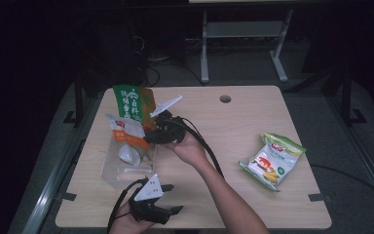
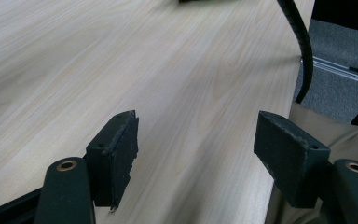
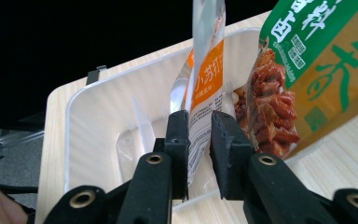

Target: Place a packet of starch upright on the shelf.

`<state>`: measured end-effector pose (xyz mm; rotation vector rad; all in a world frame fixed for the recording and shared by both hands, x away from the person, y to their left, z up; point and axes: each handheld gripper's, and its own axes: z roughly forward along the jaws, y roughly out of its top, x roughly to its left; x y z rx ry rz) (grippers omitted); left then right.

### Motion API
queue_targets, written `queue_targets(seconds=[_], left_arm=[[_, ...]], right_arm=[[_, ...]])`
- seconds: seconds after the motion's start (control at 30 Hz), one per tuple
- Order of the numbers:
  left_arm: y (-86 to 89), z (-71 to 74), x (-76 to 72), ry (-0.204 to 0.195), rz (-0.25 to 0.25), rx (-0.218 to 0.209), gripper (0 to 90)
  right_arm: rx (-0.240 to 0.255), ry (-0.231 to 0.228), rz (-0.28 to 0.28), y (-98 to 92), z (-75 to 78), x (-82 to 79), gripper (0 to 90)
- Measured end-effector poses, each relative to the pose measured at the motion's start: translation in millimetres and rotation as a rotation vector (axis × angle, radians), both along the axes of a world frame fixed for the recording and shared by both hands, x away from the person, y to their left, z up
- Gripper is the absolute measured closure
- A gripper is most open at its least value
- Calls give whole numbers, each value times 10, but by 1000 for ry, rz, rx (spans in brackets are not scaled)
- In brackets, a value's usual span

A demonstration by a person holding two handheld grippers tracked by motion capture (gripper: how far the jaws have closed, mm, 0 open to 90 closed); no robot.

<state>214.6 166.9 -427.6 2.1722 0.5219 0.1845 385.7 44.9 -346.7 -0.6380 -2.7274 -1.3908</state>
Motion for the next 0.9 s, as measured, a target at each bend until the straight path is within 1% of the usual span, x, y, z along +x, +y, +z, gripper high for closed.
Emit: queue_targets(seconds=[0.13,0.17,0.27,0.3,0.37,0.4,0.43,0.5,0.57,0.6,0.63,0.73,0.8,0.9], left_arm=[[-6,-4,8,-3,-1,4,296],[-8,-7,9,-2,0,3,296],[-13,-12,10,1,4,1,295],[-15,-14,10,4,5,2,295],[-16,-14,13,3,3,3,295],[-17,-15,14,4,2,3,295],[-18,-16,15,3,2,5,295],[-14,-17,23,-3,-5,14,295],[-18,-20,23,-4,-5,13,294],[-19,-20,23,-4,-4,13,294],[-19,-21,24,-4,-4,12,294],[-25,-26,20,1,2,10,294],[-24,-26,23,-1,-4,20,294],[-37,-33,24,2,-2,18,294]], right_arm=[[12,4,-8,-89,6,-22,754],[7,-17,0,-116,-3,-14,753],[4,1,-14,-178,-1,-43,750],[4,-12,-11,-197,-9,-39,747],[5,-5,-19,-250,-10,-54,743],[10,7,-26,-271,-8,-65,741],[2,5,-27,-298,-10,-63,737],[3,11,-32,-348,-10,-74,734],[0,10,-40,-401,-13,-84,729],[-6,5,-41,-432,-15,-87,728],[-7,12,-49,-461,-12,-99,725],[-8,13,-58,-565,-26,-122,716],[-20,20,-69,-637,-40,-146,707],[-21,23,-75,-747,-79,-177,701]])
